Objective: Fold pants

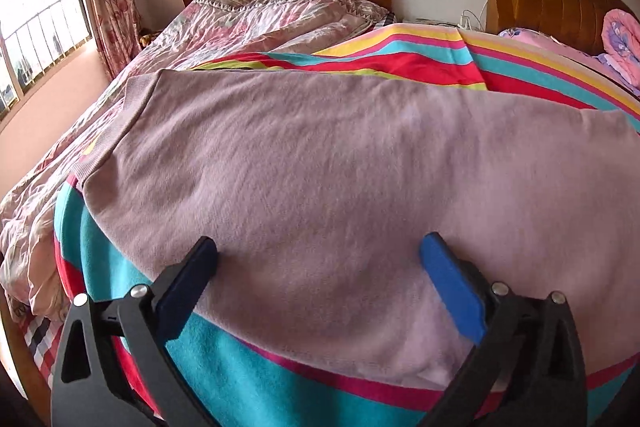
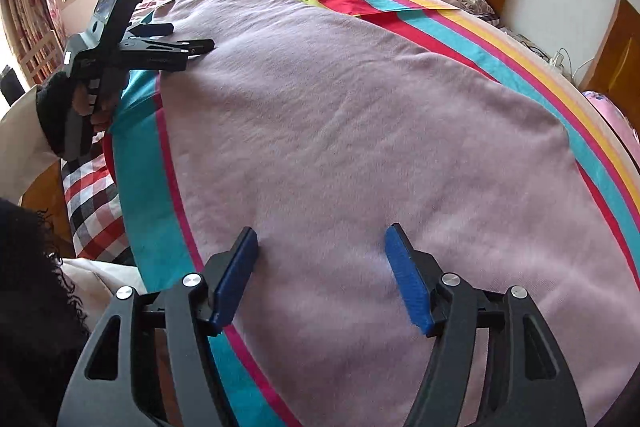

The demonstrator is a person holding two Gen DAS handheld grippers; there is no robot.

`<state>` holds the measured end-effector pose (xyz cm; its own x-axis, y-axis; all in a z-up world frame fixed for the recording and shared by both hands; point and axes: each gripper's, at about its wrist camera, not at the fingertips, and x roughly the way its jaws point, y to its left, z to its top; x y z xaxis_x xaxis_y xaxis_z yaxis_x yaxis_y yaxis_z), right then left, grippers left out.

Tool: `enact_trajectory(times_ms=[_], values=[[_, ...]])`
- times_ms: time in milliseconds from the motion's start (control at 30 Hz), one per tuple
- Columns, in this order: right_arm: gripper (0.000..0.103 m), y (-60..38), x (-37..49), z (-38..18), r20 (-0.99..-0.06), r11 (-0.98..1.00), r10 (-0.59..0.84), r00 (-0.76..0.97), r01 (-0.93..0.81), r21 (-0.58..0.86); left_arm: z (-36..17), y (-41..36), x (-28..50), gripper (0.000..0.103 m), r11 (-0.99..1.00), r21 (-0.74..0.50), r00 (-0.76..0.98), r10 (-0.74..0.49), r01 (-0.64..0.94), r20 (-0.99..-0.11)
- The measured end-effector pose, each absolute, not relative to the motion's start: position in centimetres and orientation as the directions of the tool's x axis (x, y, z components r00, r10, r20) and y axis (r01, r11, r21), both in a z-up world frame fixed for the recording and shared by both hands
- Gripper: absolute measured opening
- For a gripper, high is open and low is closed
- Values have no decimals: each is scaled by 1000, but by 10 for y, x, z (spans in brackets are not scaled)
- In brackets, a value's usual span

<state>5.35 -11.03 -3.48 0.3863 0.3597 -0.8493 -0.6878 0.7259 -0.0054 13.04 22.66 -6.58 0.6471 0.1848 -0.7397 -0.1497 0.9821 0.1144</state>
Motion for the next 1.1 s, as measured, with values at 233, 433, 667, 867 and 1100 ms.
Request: enact_trajectory(times_ms=[233,433,667,867,1100], values=[[66,-249,46,1,-761,938,209,614,-346,-21,-13,146,144,101,981,176,687,182,-80,-703],[68,-314,45,-14,-766,992,110,633,-113,50,-19,-24,155,101,920,245,721,-57,307,-691],[77,-326,25,-38,-776,989,129,618,-139,54,-64,-80,170,102,863,301,674,-61,407,-736],[85,-328,29,-23,-727,985,169,666,-88,148,-66,-56,185,102,905,112,583,-166,410,-795],[89,-320,22,-33,-782,983,164,601,-168,77,-67,-60,182,102,909,143,607,-140,393,-782]])
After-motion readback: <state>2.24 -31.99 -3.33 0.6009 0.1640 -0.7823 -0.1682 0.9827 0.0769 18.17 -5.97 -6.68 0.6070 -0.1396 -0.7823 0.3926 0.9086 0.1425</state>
